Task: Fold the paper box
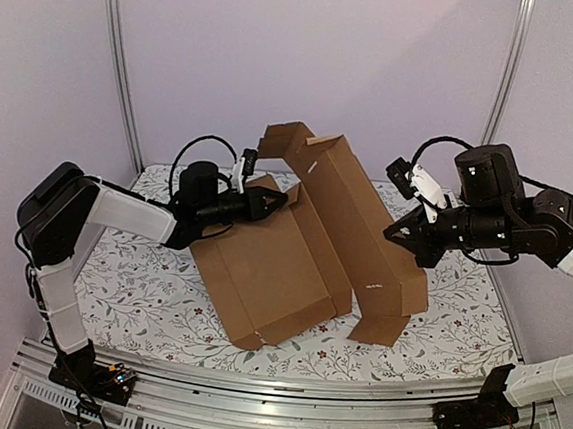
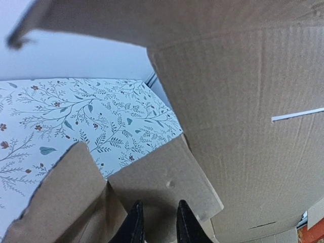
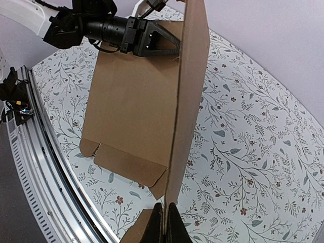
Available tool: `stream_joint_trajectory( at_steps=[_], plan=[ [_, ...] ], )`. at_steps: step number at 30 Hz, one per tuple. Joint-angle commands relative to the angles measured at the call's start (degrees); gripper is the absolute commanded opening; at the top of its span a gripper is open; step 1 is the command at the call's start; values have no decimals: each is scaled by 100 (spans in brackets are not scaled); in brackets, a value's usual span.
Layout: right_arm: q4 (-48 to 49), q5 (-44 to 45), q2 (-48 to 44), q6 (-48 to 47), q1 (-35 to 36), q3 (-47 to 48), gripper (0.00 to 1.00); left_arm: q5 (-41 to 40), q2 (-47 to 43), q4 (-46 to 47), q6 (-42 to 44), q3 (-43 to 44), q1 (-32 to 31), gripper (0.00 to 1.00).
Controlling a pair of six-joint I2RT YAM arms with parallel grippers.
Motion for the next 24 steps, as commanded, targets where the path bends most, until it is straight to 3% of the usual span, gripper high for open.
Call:
stream_joint_trajectory(
  at_steps=[1,17,24],
  plan=[
    [131,269,-119,-56,80,-108,0,-283,-353,-181,153,-57,-64,22],
    [-224,832,788,-1344,-167,611,0,-1279,-2512,-1416,151,-1657,51,23],
    [-332,1025,1380,-2065,-412,1152,0,-709,-3629,-1827,-294,-2430,54,28]
  ],
)
